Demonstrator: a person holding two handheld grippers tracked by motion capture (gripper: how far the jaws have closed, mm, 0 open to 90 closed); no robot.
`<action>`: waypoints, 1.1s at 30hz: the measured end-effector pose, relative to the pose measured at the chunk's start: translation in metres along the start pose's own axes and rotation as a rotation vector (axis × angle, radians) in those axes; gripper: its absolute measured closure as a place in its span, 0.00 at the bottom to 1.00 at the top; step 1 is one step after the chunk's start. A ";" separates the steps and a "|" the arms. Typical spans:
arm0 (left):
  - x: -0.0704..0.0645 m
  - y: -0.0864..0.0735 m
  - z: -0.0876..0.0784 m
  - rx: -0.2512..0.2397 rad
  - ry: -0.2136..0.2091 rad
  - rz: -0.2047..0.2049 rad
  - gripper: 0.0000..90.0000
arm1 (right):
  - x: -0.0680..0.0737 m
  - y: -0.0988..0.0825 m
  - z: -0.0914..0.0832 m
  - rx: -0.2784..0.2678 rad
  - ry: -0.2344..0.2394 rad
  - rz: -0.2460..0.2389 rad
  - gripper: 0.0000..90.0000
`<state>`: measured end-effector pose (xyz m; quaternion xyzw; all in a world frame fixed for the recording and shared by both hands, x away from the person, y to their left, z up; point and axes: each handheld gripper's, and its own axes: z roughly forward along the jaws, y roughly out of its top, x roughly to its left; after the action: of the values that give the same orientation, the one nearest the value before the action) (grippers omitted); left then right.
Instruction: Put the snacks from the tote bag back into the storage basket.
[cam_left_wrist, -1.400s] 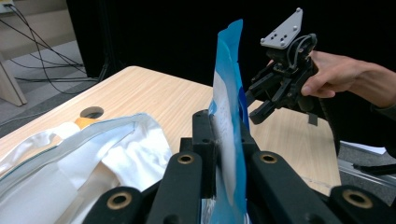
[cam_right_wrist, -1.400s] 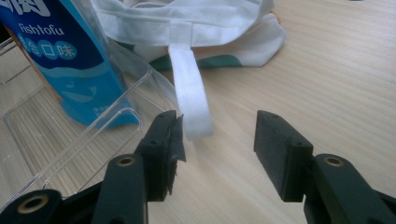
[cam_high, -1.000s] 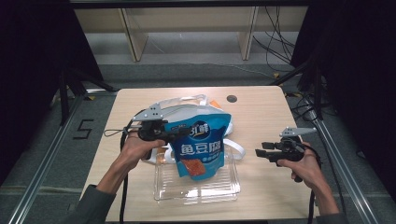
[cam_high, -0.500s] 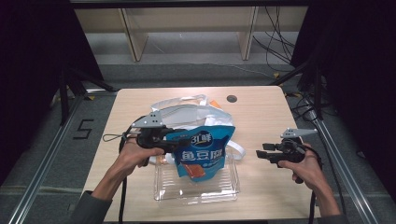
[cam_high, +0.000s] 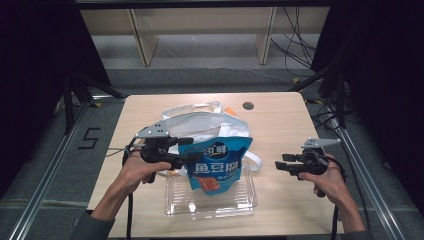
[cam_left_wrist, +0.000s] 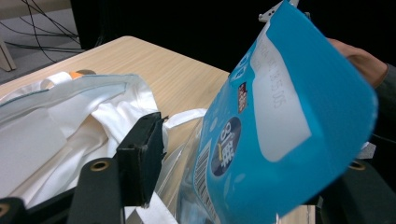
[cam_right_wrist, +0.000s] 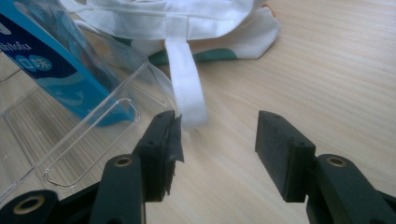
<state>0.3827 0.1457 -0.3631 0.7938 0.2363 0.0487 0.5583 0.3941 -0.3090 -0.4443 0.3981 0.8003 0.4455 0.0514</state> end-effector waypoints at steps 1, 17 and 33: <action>0.000 0.000 -0.001 0.002 -0.002 0.001 0.40 | 0.000 0.000 0.000 0.001 -0.003 0.000 0.54; 0.005 -0.015 -0.026 0.002 0.043 -0.024 0.38 | -0.002 -0.002 -0.003 -0.011 -0.028 -0.030 0.51; 0.004 -0.033 -0.041 -0.001 0.117 -0.045 0.35 | 0.003 -0.003 -0.007 -0.033 -0.040 -0.059 0.48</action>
<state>0.3612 0.1916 -0.3781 0.7838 0.2863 0.0827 0.5449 0.3872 -0.3125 -0.4413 0.3822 0.8031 0.4487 0.0869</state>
